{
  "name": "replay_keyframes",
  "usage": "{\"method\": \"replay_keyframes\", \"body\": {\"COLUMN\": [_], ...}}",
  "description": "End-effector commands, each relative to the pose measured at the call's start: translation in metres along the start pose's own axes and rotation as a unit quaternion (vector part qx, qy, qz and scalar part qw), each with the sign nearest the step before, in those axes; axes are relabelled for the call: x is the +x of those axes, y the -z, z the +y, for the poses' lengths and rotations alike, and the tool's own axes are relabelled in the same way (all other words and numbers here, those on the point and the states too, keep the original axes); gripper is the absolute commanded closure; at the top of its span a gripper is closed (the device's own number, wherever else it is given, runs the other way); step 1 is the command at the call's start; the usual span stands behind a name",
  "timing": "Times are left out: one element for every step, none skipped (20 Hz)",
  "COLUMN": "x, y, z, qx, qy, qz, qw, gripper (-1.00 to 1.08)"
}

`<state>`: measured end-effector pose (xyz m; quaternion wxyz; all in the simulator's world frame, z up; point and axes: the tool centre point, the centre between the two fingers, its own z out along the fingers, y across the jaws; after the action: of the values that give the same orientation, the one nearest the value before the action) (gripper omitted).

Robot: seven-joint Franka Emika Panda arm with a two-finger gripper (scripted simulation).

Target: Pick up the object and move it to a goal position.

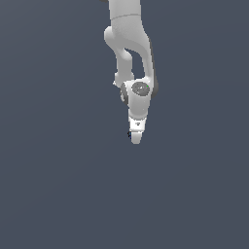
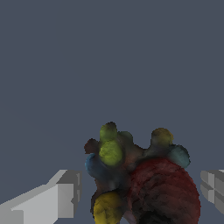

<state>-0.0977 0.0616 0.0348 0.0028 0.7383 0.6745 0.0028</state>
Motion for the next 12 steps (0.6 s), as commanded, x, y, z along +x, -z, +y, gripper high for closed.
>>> {"method": "replay_keyframes", "body": {"x": [-0.0005,-0.0005,-0.0005,-0.0005,-0.0005,-0.0005,-0.0005,-0.0005,-0.0005,-0.0005,0.0000,0.0000], "y": [-0.0054,-0.0054,-0.0054,-0.0054,-0.0054,-0.0054,-0.0054,-0.0054,-0.0054,-0.0054,0.0001,0.0003], "z": [-0.0030,-0.0030,-0.0030,-0.0030,-0.0030,-0.0030,-0.0030,-0.0030,-0.0030,-0.0030,0.0005,0.0005], "qx": [0.004,0.004,0.004,0.004,0.004,0.004,0.004,0.004,0.004,0.004,-0.001,-0.001], "qy": [0.000,0.000,0.000,0.000,0.000,0.000,0.000,0.000,0.000,0.000,0.000,0.000], "qz": [0.000,0.000,0.000,0.000,0.000,0.000,0.000,0.000,0.000,0.000,0.000,0.000], "qw": [1.0000,1.0000,1.0000,1.0000,1.0000,1.0000,1.0000,1.0000,1.0000,1.0000,1.0000,1.0000], "gripper": [1.08,1.08,1.08,1.08,1.08,1.08,1.08,1.08,1.08,1.08,1.08,1.08]}}
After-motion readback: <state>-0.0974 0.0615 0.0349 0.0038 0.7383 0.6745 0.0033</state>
